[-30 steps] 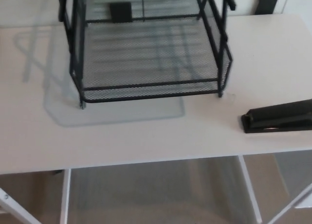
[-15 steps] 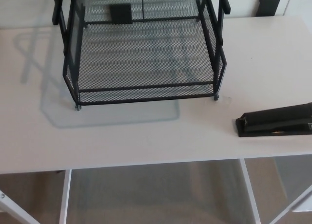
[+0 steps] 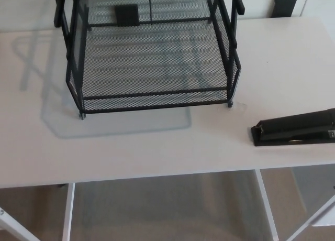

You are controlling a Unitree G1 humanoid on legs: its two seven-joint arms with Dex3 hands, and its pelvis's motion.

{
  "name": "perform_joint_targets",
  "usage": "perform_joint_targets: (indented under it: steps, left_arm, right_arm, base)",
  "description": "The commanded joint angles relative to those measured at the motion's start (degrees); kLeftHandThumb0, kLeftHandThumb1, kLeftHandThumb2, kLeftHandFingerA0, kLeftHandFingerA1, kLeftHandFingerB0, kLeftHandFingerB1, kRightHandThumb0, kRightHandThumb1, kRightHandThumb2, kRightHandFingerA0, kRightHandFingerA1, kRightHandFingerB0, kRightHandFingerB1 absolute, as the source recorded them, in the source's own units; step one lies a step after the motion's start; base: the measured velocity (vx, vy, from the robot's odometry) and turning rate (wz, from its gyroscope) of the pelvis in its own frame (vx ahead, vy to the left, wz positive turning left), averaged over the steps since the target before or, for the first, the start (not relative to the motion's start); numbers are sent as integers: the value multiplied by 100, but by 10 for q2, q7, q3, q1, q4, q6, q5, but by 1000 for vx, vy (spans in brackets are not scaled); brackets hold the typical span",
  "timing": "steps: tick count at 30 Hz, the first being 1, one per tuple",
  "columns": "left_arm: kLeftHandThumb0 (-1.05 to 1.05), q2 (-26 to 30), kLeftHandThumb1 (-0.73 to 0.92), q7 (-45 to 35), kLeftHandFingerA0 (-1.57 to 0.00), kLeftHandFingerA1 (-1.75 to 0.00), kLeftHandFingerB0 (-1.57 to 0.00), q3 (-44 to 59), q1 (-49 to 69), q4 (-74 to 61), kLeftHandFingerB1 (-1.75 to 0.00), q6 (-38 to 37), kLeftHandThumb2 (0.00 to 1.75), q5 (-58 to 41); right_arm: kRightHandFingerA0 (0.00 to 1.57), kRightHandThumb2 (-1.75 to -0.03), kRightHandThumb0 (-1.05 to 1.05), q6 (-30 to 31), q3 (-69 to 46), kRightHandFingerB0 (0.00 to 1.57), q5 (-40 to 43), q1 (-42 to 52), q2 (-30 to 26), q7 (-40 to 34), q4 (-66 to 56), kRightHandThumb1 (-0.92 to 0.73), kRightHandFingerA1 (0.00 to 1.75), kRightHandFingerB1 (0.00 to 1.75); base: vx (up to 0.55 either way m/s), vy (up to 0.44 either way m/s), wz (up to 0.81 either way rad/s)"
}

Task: The robot walks towards a desk on which a file tray is kept in the middle and a stapler is kept to its right. The robot lifts the stapler using its right hand and places it on the file tray.

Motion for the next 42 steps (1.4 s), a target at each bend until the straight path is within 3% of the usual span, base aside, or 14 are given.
perform_joint_targets:
  steps: [1, 2, 3, 7, 8, 13, 14, 15, 16, 17, 19, 35, 39, 42]
  left_arm:
    - [-62, -4, 64, -2, -42, -46, -27, 12, -1, -19, -36, 38, 58, -24]
    - [-64, -6, 65, 1, -44, -46, -29, 9, 4, -25, -37, 38, 59, -20]
    - [-62, -7, 65, 4, -43, -46, -30, 7, 7, -30, -37, 40, 59, -18]
    - [-62, -17, 66, 4, -43, -45, -28, 6, 16, -46, -36, 46, 59, -19]
    - [-63, -18, 67, 2, -43, -45, -27, 5, 16, -44, -36, 40, 60, -18]
    - [-62, -24, 67, 3, -44, -45, -28, 7, 19, -55, -36, 40, 59, -18]
    - [-63, -24, 67, 1, -43, -46, -28, 6, 20, -58, -36, 41, 59, -18]
    - [-63, -25, 66, 0, -44, -46, -28, 5, 23, -67, -37, 44, 59, -17]
    - [-63, -25, 65, 3, -45, -46, -28, 5, 24, -73, -36, 51, 59, -17]
    - [-62, -26, 65, 6, -44, -45, -27, 6, 28, -85, -36, 62, 59, -19]
    - [-61, -25, 65, 1, -44, -46, -27, 4, 34, -89, -36, 59, 59, -17]
    - [-63, -24, 66, 10, -45, -45, -28, -8, 28, -58, -35, 43, 59, -5]
    - [-62, -27, 65, 15, -46, -45, -32, -11, 29, -55, -35, 38, 59, -2]
    - [-60, -28, 65, 20, -47, -46, -31, -12, 32, -72, -36, 52, 59, -4]
  right_arm:
    - [5, -94, -90, 78, -19, 0, 19, -109, -82, 18, -28, -51, 36, 37]
    - [0, -62, -100, 82, -14, 0, 18, -135, -94, 29, -31, -59, 65, 50]
    - [0, -67, -102, 95, -7, 0, 16, -150, -107, 42, -44, -54, 89, 68]
    - [0, -63, -102, 163, 32, 0, 3, -238, -144, 69, -128, -49, 104, 64]
    - [0, -67, -81, 156, 44, 0, 6, -265, -149, 87, -146, -47, 60, 18]
    - [4, -78, -71, 170, 95, 0, 18, -347, -151, 153, -191, -41, 42, 6]
    - [0, -85, -89, 144, 117, 0, 1, -351, -163, 176, -199, -49, 16, 0]
    - [0, -84, -91, 151, 131, 0, 0, -358, -168, 192, -217, -51, 9, 0]
    - [0, -59, -71, 122, 139, 0, 2, -363, -170, 215, -212, -61, 0, 0]
    - [0, -86, -88, 112, 157, 0, -8, -368, -171, 223, -231, -51, 13, 0]
    - [0, -83, -92, 192, 232, 0, -58, -410, -178, 243, -290, -52, 0, 0]
    - [0, -84, -83, 194, 478, 2, -189, -510, -86, 268, -198, -47, 0, 10]
    - [0, -82, -78, 193, 525, 5, -233, -523, -55, 243, -178, -45, 1, 25]
    - [0, -83, -81, 203, 551, 4, -254, -543, -36, 247, -150, -47, 0, 19]
  base:
    - [0, 0, 0]
    - [0, 0, 0]
    - [0, 0, 0]
    - [0, 0, 0]
    - [0, 0, 0]
    - [0, 0, 0]
    - [0, 0, 0]
    - [0, 0, 0]
    - [0, 0, 0]
    - [0, 0, 0]
    - [0, 0, 0]
    - [0, 0, 0]
    - [0, 0, 0]
    - [0, 0, 0]
